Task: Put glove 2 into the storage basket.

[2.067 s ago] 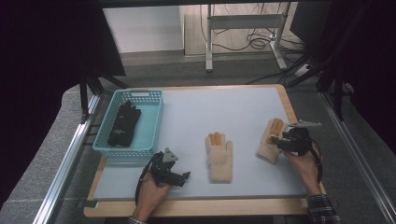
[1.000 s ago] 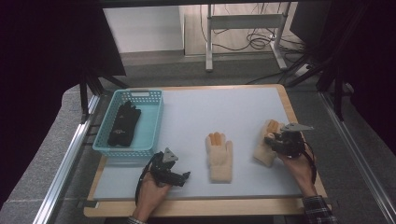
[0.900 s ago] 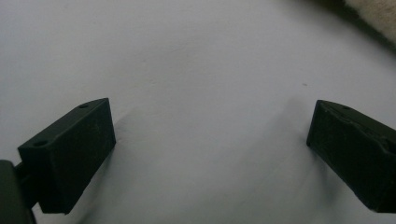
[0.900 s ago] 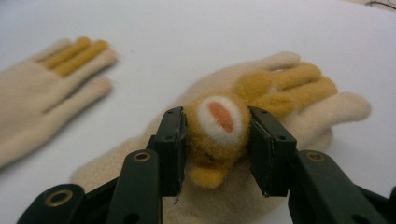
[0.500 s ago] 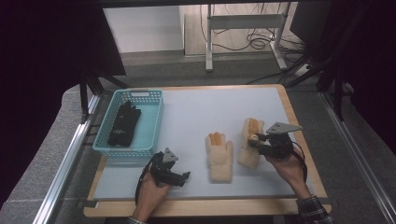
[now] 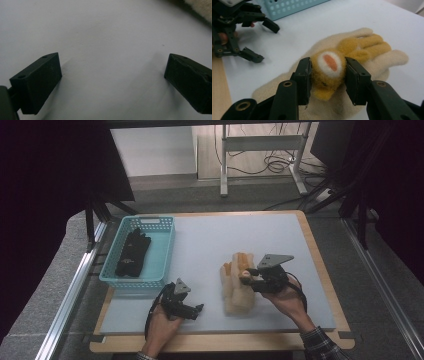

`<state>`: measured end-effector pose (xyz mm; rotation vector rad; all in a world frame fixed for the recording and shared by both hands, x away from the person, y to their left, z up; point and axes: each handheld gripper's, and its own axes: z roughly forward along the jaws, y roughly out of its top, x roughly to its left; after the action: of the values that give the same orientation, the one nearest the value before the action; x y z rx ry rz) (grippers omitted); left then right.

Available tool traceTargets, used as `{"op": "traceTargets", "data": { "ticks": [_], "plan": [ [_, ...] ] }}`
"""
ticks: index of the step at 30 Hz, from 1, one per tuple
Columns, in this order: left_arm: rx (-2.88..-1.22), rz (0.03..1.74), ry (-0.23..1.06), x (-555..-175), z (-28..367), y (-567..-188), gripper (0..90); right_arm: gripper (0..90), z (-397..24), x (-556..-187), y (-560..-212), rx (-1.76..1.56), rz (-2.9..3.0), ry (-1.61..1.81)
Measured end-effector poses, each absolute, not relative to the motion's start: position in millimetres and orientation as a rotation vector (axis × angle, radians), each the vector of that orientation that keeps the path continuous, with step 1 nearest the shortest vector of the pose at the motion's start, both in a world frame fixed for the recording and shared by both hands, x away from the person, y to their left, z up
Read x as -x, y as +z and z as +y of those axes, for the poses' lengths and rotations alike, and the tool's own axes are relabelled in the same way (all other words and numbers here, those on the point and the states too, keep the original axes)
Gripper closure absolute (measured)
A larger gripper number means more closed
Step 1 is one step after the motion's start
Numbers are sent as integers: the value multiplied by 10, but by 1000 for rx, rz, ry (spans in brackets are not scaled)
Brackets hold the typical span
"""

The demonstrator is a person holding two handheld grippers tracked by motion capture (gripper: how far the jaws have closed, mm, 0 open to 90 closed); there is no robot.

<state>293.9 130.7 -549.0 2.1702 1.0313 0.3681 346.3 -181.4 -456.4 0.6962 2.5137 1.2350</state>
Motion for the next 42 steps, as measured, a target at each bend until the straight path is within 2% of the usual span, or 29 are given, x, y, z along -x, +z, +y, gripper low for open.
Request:
{"op": "traceTargets", "data": {
  "ticks": [6, 14, 21, 24, 31, 42],
  "plan": [
    [-2170, 1031, 368, -2938, 1307, -5490, 13, 577, -1583, -3448, -4678, -641, 2585, 1178],
    [-2173, 1029, 368, -2939, 1309, -5489, 13, 565, -1478, -3517, -4885, -644, 2626, 1092],
    [-2173, 1029, 368, -2939, 1309, -5489, 13, 460, -1491, -3531, -4964, -686, 2630, 1122],
    [-2173, 1029, 368, -2939, 1308, -5490, 13, 422, -1543, -3529, -4901, -692, 2611, 1143],
    [-2173, 1029, 368, -2939, 1309, -5490, 13, 405, -1830, -3607, -4812, -801, 2554, 1163],
    [-2171, 1031, 366, -2938, 1307, -5490, 13, 400, -2168, -3598, -4972, -913, 2529, 1138]
  ]
}}
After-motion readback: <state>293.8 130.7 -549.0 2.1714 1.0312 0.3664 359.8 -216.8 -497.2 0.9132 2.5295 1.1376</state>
